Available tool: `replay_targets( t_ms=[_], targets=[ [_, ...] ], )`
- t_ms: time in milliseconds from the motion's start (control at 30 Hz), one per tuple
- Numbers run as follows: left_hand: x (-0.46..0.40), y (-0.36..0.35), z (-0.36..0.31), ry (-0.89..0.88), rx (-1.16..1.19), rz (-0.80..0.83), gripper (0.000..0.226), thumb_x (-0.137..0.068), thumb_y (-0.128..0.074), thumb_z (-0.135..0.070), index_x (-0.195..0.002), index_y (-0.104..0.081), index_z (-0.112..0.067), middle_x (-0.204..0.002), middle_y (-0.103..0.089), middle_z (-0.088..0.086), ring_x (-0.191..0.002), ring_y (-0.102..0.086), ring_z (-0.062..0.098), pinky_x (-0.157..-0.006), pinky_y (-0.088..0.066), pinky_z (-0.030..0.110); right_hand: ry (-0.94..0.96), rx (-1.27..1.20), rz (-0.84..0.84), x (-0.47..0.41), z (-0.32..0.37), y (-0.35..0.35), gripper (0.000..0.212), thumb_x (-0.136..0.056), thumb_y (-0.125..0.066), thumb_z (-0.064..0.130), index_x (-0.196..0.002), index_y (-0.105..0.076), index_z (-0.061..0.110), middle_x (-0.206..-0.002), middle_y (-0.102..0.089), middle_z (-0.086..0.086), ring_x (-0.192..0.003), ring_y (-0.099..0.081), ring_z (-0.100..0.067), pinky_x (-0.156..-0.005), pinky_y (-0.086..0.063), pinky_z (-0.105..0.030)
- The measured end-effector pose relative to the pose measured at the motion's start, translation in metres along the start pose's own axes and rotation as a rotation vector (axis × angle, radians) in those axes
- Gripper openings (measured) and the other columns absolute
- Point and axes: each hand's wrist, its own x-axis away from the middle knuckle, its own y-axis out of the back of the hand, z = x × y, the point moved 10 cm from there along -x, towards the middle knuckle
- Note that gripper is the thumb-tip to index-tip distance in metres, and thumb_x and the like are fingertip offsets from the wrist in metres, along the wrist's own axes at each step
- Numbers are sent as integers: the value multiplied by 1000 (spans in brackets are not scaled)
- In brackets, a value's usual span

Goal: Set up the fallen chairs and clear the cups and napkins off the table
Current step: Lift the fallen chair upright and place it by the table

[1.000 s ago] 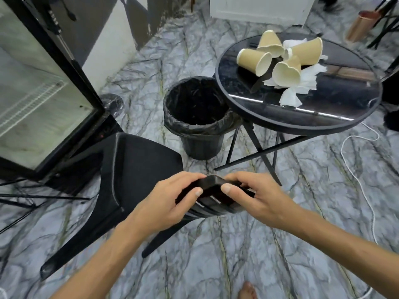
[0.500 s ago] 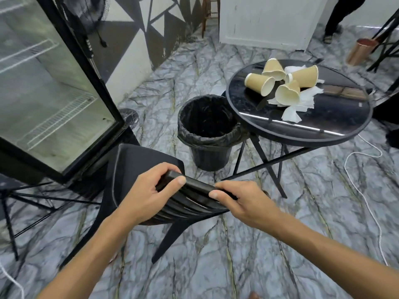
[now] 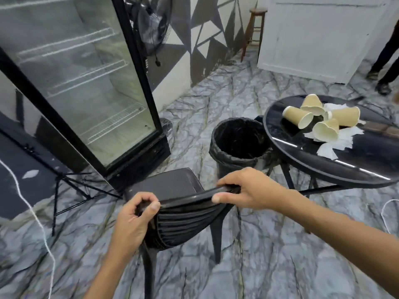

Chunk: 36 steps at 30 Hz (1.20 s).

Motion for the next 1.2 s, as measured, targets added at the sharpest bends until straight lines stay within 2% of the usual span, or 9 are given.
replay_targets(
  t_ms=[233, 300, 433, 533, 633, 700, 833, 1100, 1200],
  targets=[
    [94, 67, 75, 179, 43, -234, 24, -76, -80, -6, -76, -78, -31, -70, -74, -11, -64, -64, -2, -63, -51, 10, 210, 20, 138, -40, -12, -12, 60, -86, -55, 75, -110, -71, 22, -100, -70, 4, -97, -63, -14, -86, -51, -40],
    [115, 66, 86, 223, 69, -278, 22, -67, -84, -11, -74, -79, -31, -69, -76, -10, -64, -65, -2, -63, -52, 10, 274, 47, 189, -42, -17, -27, 62, -84, -57, 75, -110, -70, 21, -99, -67, 2, -96, -62, -16, -87, -50, -40],
    [130, 59, 100, 264, 70, -343, 35, -86, -63, 16, -74, -75, -14, -75, -78, -2, -69, -68, 3, -68, -54, 13, 270, 71, 214, -36, -33, -32, 73, -83, -57, 77, -128, -61, 20, -114, -61, 3, -111, -55, -15, -101, -44, -35],
    [130, 51, 95, 286, 118, -348, 10, -80, -80, -25, -84, -76, -17, -87, -78, 4, -82, -70, 13, -75, -56, 19, 245, 73, 253, -45, -42, -33, 78, -79, -58, 81, -128, -63, 20, -116, -63, 6, -113, -55, -12, -103, -45, -36],
    [133, 45, 89, 309, 48, -278, 51, -55, -82, -66, -91, -75, -31, -99, -76, 0, -89, -69, 11, -84, -55, 27, 247, 79, 300, -52, -49, -35, 80, -76, -55, 85, -123, -65, 21, -112, -63, 9, -109, -54, -10, -102, -44, -34],
    [130, 38, 87, 348, 43, -248, 58, -49, -82, -70, -91, -74, -31, -99, -77, -3, -90, -69, 15, -84, -56, 33, 256, 76, 319, -56, -52, -34, 80, -75, -51, 87, -118, -67, 21, -107, -63, 10, -103, -55, -10, -100, -44, -32],
    [123, 33, 82, 365, 94, -274, 74, -32, -85, -79, -83, -72, -26, -88, -74, -2, -74, -66, 6, -64, -54, 14, 230, 35, 316, -66, -70, -34, 76, -73, -55, 86, -112, -66, 22, -102, -63, 8, -101, -54, -11, -95, -46, -33],
    [116, 33, 65, 343, -47, -217, 42, -46, -79, -51, -76, -68, -25, -71, -62, 2, -64, -58, 7, -58, -44, 12, 228, -65, 205, -52, -74, -37, 69, -68, -57, 88, -96, -64, 25, -89, -56, 9, -90, -46, -5, -77, -37, -20],
    [110, 32, 60, 337, -124, -142, 62, -40, -83, -73, -88, -76, -35, -83, -68, -6, -73, -65, 7, -66, -49, 13, 197, -96, 170, -34, -77, -32, 65, -66, -60, 88, -87, -60, 26, -84, -55, 6, -87, -48, -10, -75, -42, -25]
  ],
)
